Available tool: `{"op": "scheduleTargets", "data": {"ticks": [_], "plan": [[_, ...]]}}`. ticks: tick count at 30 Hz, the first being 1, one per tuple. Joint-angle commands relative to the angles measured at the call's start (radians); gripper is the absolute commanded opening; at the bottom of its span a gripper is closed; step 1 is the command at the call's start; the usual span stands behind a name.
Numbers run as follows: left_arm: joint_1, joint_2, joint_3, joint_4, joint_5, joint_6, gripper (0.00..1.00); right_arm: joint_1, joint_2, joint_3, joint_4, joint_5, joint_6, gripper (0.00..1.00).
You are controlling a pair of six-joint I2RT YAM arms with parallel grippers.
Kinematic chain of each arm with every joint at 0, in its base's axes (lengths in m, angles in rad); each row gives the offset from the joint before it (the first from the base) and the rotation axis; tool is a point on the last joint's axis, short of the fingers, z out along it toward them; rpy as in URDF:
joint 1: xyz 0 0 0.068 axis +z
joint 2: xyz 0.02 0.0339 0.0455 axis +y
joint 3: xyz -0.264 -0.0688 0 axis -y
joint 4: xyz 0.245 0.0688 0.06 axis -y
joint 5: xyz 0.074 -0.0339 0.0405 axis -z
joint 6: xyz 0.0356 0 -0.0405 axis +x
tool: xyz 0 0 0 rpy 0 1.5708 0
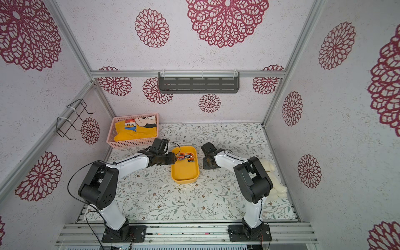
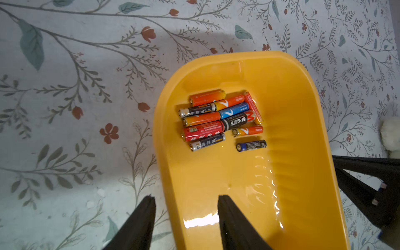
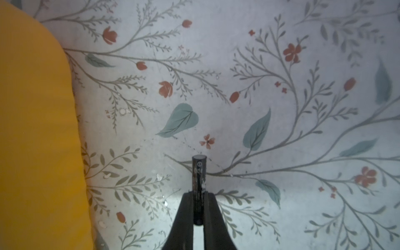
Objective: Take the batteries out of the storage box
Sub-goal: Place the battery at the center of the board, then move the storage box to the center of the board.
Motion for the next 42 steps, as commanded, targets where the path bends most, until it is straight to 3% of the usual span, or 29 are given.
{"op": "scheduleTargets", "data": {"ticks": [1, 11, 34, 42], "plan": [[-0.016, 0.023, 0.028, -0.001, -0.007, 0.024, 0.43, 0.003, -0.043, -0.011, 0.054, 0.038, -0.017, 0.00], [-0.032, 0.055, 0.058, -0.013, -0.023, 0.048, 0.29, 0.003, -0.028, -0.012, 0.067, 0.028, 0.006, 0.00], [-0.063, 0.129, 0.148, -0.007, -0.007, 0.140, 0.27, -0.024, 0.036, 0.005, 0.148, 0.078, -0.009, 0.04], [-0.079, 0.139, 0.165, -0.005, -0.006, 0.157, 0.27, -0.038, 0.056, 0.009, 0.165, 0.079, -0.015, 0.27]]}}
